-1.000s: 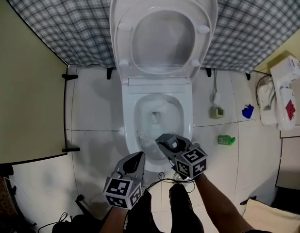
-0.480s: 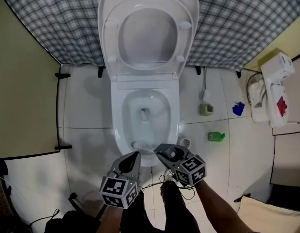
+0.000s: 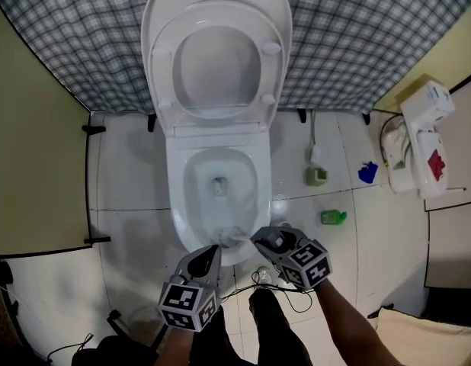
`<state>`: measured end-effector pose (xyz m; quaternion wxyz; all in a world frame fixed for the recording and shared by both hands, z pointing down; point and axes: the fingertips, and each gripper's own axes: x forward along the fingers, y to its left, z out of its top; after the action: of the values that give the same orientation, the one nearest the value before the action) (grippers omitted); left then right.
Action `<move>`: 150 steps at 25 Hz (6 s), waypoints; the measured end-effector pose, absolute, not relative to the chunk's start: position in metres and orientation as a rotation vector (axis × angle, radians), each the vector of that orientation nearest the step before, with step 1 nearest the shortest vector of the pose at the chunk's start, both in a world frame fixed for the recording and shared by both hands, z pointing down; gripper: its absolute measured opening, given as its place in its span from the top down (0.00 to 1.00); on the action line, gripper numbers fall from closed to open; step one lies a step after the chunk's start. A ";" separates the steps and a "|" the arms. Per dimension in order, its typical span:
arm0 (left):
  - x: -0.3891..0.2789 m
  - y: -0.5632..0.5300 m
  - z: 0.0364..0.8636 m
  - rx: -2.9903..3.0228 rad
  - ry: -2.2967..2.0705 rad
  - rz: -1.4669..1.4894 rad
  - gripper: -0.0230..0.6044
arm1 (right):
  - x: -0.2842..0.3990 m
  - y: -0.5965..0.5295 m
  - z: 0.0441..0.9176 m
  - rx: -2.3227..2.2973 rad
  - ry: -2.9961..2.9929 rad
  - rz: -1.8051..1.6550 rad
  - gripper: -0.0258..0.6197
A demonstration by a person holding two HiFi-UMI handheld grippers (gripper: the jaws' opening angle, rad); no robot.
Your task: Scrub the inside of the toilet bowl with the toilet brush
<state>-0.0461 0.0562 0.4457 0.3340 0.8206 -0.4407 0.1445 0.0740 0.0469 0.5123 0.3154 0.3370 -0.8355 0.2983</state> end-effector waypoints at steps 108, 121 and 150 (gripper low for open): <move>-0.097 0.055 0.478 2.081 -1.157 0.431 0.98 | 0.086 -0.052 0.534 1.394 -2.001 0.507 0.61; -0.128 0.050 0.490 2.037 -1.194 0.427 0.98 | 0.036 -0.122 0.546 1.433 -2.119 0.473 0.61; -0.096 0.061 0.490 2.062 -1.107 0.407 0.98 | 0.023 0.009 0.560 1.227 -2.122 0.670 0.61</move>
<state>-0.0957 0.0608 0.4898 0.3738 0.8051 -0.4323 0.1588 0.0231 0.0094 0.5598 0.2956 0.4613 -0.7977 0.2520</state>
